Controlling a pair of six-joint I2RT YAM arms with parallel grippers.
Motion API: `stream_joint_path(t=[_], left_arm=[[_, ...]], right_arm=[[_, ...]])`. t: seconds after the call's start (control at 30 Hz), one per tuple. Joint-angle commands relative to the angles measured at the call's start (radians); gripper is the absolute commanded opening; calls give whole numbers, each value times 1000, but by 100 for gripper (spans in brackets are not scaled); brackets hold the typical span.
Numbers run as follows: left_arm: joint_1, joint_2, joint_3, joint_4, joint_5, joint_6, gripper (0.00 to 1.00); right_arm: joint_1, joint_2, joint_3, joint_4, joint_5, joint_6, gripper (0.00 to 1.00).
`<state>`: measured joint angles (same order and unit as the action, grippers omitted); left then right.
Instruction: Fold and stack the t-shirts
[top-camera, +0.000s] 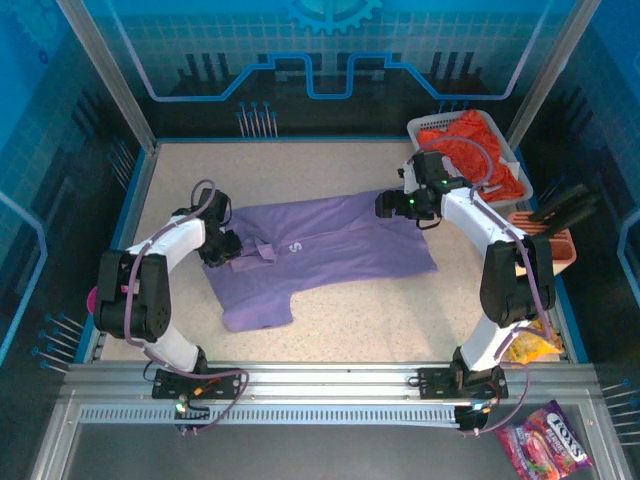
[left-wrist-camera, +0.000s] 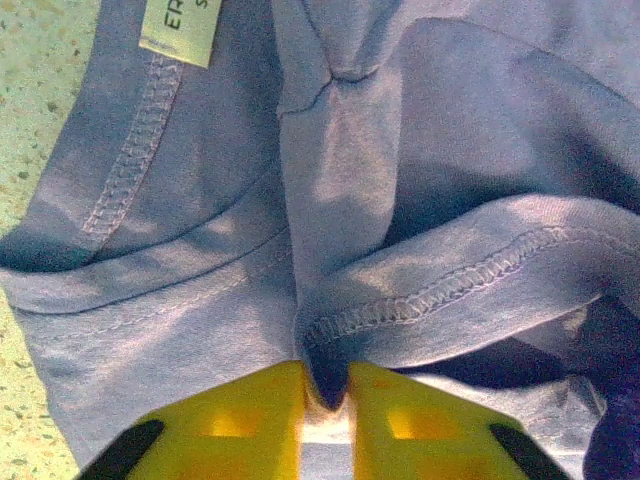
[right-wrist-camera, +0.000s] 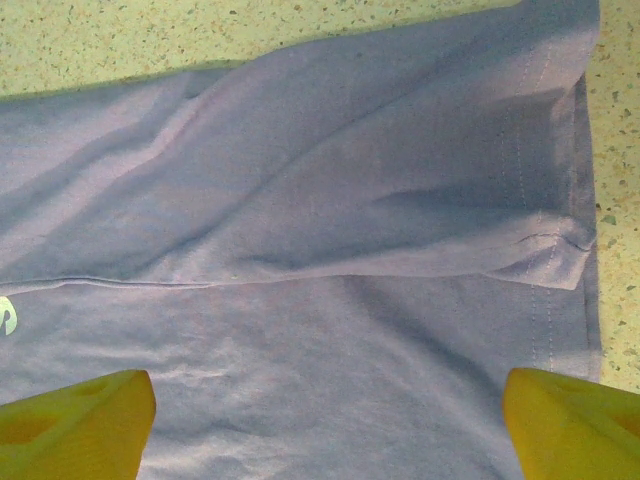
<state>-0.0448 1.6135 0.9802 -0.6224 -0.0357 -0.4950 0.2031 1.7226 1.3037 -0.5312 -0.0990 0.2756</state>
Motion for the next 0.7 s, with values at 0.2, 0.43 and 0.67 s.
stream_joint_path(t=[0.2, 0.43, 0.67], left_arm=[[-18, -78, -25, -11, 17, 15, 8], [-113, -180, -58, -47, -52, 48, 7], [-271, -239, -87, -165, -190, 29, 12]], right_arm=[[16, 23, 33, -16, -24, -9, 91], [16, 23, 35, -18, -25, -7, 91], [20, 24, 35, -21, -25, -7, 91]])
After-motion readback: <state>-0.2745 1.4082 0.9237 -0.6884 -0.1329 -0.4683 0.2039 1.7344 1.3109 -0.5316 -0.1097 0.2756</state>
